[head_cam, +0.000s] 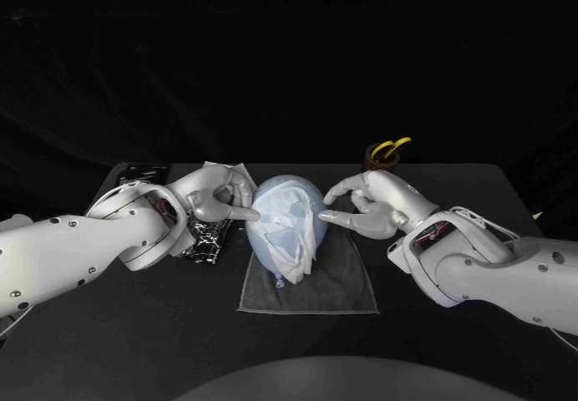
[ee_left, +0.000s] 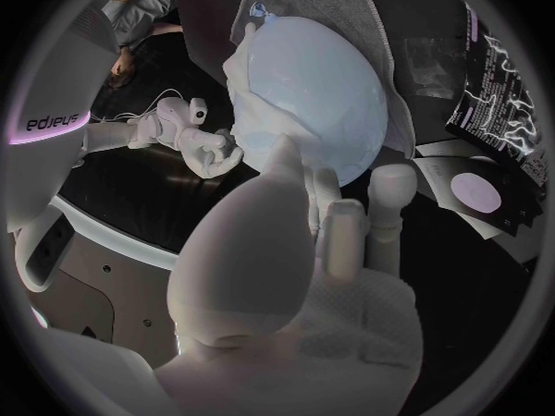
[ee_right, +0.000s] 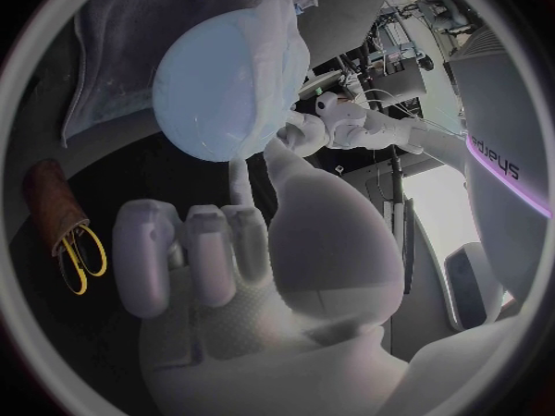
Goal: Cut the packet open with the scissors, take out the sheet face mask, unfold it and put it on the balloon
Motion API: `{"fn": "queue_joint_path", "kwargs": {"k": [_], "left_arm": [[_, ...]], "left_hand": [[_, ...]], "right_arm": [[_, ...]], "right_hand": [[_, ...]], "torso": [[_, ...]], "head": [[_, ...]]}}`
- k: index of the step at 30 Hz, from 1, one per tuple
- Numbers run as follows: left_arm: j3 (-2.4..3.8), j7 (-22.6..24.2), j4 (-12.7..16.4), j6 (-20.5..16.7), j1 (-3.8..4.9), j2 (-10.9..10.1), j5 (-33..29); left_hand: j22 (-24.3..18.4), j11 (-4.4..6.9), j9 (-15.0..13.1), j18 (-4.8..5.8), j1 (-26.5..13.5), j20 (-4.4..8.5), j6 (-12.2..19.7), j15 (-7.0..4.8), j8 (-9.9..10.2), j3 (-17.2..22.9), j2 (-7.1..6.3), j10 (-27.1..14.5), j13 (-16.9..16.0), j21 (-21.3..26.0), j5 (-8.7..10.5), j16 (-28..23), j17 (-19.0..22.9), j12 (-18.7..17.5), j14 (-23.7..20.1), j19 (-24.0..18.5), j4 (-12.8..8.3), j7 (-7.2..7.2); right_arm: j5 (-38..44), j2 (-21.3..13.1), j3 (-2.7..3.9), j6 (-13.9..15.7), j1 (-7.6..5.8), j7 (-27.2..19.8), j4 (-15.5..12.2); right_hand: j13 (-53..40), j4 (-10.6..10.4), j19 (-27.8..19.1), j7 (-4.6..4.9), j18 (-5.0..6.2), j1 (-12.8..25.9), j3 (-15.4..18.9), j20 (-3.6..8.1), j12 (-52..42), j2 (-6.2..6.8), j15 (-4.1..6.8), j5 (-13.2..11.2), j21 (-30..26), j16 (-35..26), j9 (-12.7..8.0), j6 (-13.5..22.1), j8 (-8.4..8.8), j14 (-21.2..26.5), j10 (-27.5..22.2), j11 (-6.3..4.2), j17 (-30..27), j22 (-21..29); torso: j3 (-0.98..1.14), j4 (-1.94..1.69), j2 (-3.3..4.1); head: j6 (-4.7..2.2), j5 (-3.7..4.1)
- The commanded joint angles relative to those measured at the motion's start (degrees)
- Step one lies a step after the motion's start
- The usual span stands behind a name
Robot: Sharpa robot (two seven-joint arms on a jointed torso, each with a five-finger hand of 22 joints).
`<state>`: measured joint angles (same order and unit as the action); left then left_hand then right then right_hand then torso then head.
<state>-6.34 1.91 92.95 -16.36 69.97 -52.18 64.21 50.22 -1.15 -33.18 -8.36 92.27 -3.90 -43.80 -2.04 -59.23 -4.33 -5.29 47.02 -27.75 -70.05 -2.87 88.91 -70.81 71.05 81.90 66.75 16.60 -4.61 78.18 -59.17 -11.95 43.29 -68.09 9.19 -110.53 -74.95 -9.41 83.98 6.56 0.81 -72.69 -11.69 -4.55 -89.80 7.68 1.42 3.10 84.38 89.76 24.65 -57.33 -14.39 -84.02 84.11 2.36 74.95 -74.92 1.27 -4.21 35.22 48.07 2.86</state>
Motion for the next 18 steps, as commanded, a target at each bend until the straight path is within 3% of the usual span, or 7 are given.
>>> {"fn": "queue_joint_path", "kwargs": {"k": [1,18], "left_arm": [[-0.03,-0.7,-0.4,0.6,-0.06,0.2,0.4],[-0.04,-1.1,-1.3,0.3,-0.06,0.6,0.4]], "left_hand": [[0.1,0.1,-0.1,0.6,0.2,0.09,-0.1,0.01,-0.3,0.0,0.43,0.7,-0.3,-0.2,0.1,0.2,-0.2,0.4,0.4,0.3,0.0,0.17],[0.3,0.13,-0.2,0.65,0.3,0.12,-0.1,-0.02,-0.3,0.0,0.56,0.9,-0.7,-0.4,0.1,0.2,-0.5,0.6,0.6,0.4,0.0,0.2]], "right_arm": [[-2.2,0.1,-0.03,-3.7,0.42,-0.2,-0.1],[-2.7,0.7,-0.17,-6.1,3.81,4.2,0.4]], "right_hand": [[-15.1,-0.1,3.9,0.0,0.42,-0.6,0.1,0.08,-0.2,-0.18,0.16,-0.3,0.0,0.2,0.0,-0.3,-0.1,-6.0,5.9,-0.23,15.0,-13.5],[-15.1,-1.5,3.7,-0.09,0.52,-0.2,1.9,0.24,-0.2,0.28,0.3,-0.3,-0.5,0.2,0.0,-0.6,0.13,-6.0,5.9,-0.35,15.0,-13.3]], "torso": [[0.05,-0.04,0.02],[-0.02,-0.14,-0.02]], "head": [[0.02,0.01],[0.3,0.06]]}}
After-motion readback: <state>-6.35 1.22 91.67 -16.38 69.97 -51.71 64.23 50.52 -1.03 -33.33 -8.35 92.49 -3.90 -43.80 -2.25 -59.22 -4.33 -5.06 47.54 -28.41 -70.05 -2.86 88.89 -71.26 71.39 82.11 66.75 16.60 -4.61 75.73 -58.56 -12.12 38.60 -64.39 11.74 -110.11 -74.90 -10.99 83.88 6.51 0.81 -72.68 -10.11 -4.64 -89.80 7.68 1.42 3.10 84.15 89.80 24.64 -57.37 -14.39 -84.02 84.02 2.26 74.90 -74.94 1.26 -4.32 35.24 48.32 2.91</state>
